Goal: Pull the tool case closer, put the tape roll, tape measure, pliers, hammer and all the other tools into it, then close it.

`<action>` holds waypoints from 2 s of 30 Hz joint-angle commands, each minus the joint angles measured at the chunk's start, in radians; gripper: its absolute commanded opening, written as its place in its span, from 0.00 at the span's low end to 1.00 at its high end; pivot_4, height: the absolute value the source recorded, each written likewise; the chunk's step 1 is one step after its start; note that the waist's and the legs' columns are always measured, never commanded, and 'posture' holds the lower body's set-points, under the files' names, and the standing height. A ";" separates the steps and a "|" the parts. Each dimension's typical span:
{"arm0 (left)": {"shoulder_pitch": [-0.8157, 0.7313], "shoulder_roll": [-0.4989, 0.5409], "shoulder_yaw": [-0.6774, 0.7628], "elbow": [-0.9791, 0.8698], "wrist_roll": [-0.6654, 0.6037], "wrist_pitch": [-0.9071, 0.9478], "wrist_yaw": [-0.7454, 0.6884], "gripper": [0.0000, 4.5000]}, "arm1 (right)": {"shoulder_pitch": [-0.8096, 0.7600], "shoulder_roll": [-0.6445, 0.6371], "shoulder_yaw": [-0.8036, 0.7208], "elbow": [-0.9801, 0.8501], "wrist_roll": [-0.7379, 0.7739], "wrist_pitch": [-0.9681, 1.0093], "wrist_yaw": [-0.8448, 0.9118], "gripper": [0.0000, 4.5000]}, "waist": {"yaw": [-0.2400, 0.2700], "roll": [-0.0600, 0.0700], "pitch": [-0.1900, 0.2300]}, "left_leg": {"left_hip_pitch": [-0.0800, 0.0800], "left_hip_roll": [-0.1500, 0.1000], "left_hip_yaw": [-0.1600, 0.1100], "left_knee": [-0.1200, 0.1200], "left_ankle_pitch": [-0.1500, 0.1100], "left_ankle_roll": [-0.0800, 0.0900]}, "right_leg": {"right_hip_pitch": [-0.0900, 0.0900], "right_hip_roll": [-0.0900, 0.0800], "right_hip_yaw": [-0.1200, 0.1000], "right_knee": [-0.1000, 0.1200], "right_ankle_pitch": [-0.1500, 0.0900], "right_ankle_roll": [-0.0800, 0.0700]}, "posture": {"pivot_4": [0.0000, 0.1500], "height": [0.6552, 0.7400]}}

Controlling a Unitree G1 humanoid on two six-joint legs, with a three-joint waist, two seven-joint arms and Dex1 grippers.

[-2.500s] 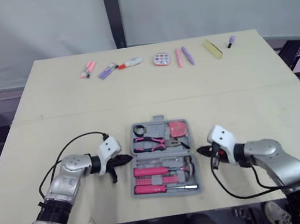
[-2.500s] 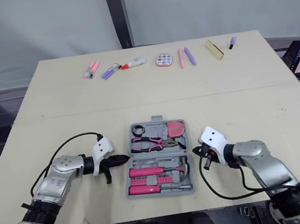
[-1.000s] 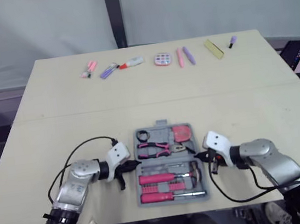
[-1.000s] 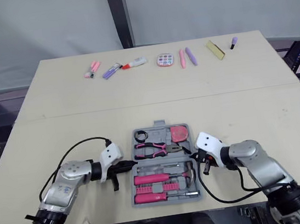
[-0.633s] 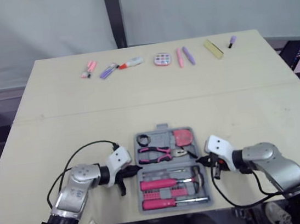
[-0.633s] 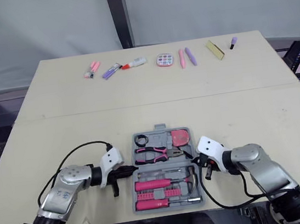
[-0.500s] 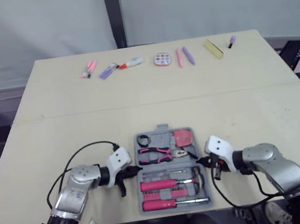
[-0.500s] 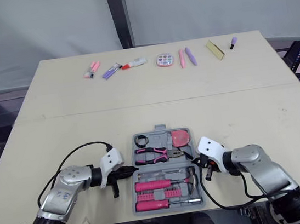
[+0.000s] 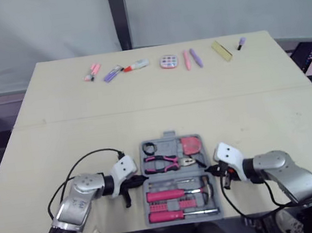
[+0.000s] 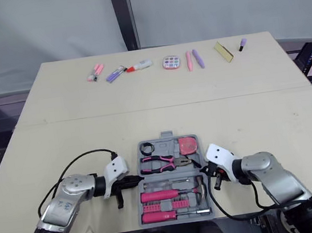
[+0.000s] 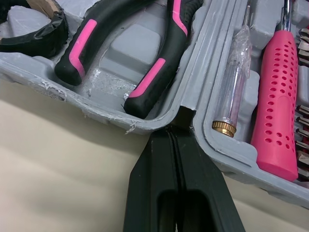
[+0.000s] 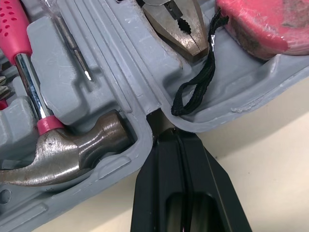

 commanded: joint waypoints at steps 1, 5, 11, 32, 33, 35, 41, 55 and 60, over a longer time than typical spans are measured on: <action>0.009 -0.012 -0.043 -0.012 -0.015 -0.010 -0.015 0.00 | 0.002 0.010 0.007 -0.060 0.041 -0.024 0.029 0.01 | 0.000 0.000 0.000 | 0.000 0.000 0.000 0.000 0.000 0.000 | 0.000 0.000 0.000 0.000 0.000 0.000 | 1.00 1.00; -0.006 -0.008 -0.011 0.010 -0.012 0.000 0.011 0.00 | 0.011 -0.007 -0.010 -0.054 0.041 -0.031 0.032 0.01 | 0.002 0.000 0.000 | 0.000 0.000 0.000 0.000 0.000 0.000 | 0.000 0.000 0.000 0.000 0.000 0.000 | 1.00 1.00; -0.007 0.052 0.041 0.040 -0.036 -0.020 -0.012 0.00 | 0.023 -0.051 -0.048 -0.035 0.052 -0.053 0.030 0.01 | 0.001 0.000 0.001 | 0.000 0.000 0.000 0.000 0.000 0.000 | 0.000 0.000 0.000 0.000 0.000 0.000 | 1.00 1.00; 0.278 0.169 0.282 -0.317 -0.351 -0.081 -0.135 0.00 | -0.003 -0.063 -0.295 0.037 0.318 0.080 0.046 0.01 | -0.002 0.000 0.005 | -0.001 0.003 0.001 -0.001 0.000 -0.001 | 0.002 0.001 0.000 -0.006 0.000 0.000 | 1.00 1.00; 0.297 0.165 0.270 -0.323 -0.340 -0.103 -0.133 0.00 | -0.015 -0.062 -0.295 0.046 0.330 0.094 0.051 0.01 | -0.001 0.001 0.005 | -0.001 0.003 0.002 -0.001 0.000 -0.001 | 0.002 0.001 0.000 -0.007 0.000 0.000 | 1.00 1.00; 0.320 0.157 0.244 -0.317 -0.314 -0.143 -0.123 0.00 | -0.042 -0.063 -0.289 0.072 0.340 0.125 0.046 0.06 | 0.000 0.002 0.006 | -0.001 0.003 0.002 -0.001 0.000 -0.001 | 0.002 0.001 0.000 -0.008 0.000 0.000 | 1.00 1.00; 0.344 0.094 0.147 -0.206 -0.203 -0.364 -0.104 0.00 | -0.116 -0.029 -0.298 0.126 0.430 0.266 0.035 0.59 | 0.003 0.003 0.007 | -0.001 0.003 0.003 -0.001 0.000 -0.001 | 0.003 0.001 0.000 -0.009 0.000 0.000 | 1.00 1.00; 0.263 0.055 0.042 -0.077 -0.207 -0.434 -0.179 0.00 | -0.309 0.078 -0.366 0.373 0.511 0.460 -0.045 0.99 | -0.002 0.004 0.008 | -0.001 0.003 0.004 -0.001 0.000 -0.001 | 0.001 0.001 0.000 -0.004 0.000 0.000 | 1.00 1.00; 0.267 0.052 0.021 -0.043 -0.177 -0.468 -0.166 0.00 | -0.356 0.109 -0.391 0.432 0.534 0.502 -0.062 0.99 | -0.003 0.005 0.009 | -0.001 0.003 0.004 -0.001 0.000 -0.001 | 0.001 0.001 0.000 -0.004 0.000 0.000 | 1.00 1.00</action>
